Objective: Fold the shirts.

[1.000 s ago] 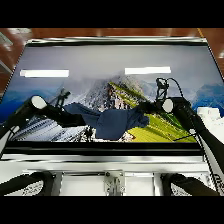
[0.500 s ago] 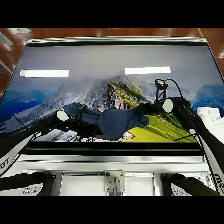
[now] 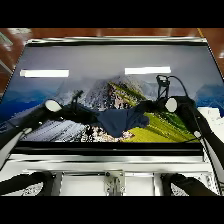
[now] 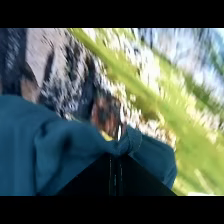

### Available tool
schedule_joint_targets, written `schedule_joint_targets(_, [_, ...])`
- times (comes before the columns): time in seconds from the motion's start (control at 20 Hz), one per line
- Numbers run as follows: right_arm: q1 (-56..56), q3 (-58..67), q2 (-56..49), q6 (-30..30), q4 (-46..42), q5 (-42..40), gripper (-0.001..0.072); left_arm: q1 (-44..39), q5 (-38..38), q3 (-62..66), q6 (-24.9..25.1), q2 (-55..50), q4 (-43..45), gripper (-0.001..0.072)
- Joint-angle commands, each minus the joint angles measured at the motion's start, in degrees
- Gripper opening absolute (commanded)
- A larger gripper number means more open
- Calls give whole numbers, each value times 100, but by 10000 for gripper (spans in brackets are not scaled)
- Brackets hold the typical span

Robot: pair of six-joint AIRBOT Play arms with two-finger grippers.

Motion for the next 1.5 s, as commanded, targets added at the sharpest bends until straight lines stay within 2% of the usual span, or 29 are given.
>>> schedule_joint_targets(0.0, [4,664,894,-507,-774,4,63,643,-616,1711,-448,1296,1906,33])
schedule_joint_targets(0.15, [4,1792,1941,-544,-1482,-260,62,1200,-599,3888,-750,2033,2629,33])
schedule_joint_targets(0.3, [4,2660,2651,-538,-1342,-693,62,1421,-601,5729,-745,2192,2621,33])
schedule_joint_targets(0.4, [4,3067,2887,-540,-1274,-669,62,1423,-603,6395,-741,2188,2618,33])
schedule_joint_targets(0.5, [4,3298,3025,-544,-1423,-501,62,1423,-732,6500,-748,2269,3036,33])
schedule_joint_targets(0.6, [4,3335,3123,-542,-1888,-55,62,1423,-1462,6494,-750,2267,3716,34])
schedule_joint_targets(0.75, [4,3335,3032,-551,-2291,1099,63,1423,-2428,6094,-748,2251,4492,34])
schedule_joint_targets(0.95, [4,3283,2444,-702,-2277,2874,62,1421,-2702,4859,-855,2249,4334,34])
schedule_joint_targets(1.05, [4,3025,1996,-861,-2280,3263,62,1421,-2592,4015,-855,2249,4017,35])
schedule_joint_targets(1.15, [2,2601,1497,-1021,-2332,2940,63,1421,-2350,3077,-855,2249,3694,34])
schedule_joint_targets(1.25, [0,2262,863,-981,-2485,1943,63,1421,-2055,2118,-855,2245,3346,34])
schedule_joint_targets(1.35, [-105,2205,55,-476,-2433,728,62,1421,-1805,1235,-855,2234,3001,34])
schedule_joint_targets(1.45, [-227,2205,-778,492,-2297,-385,62,1421,-1561,396,-857,2203,2621,35])
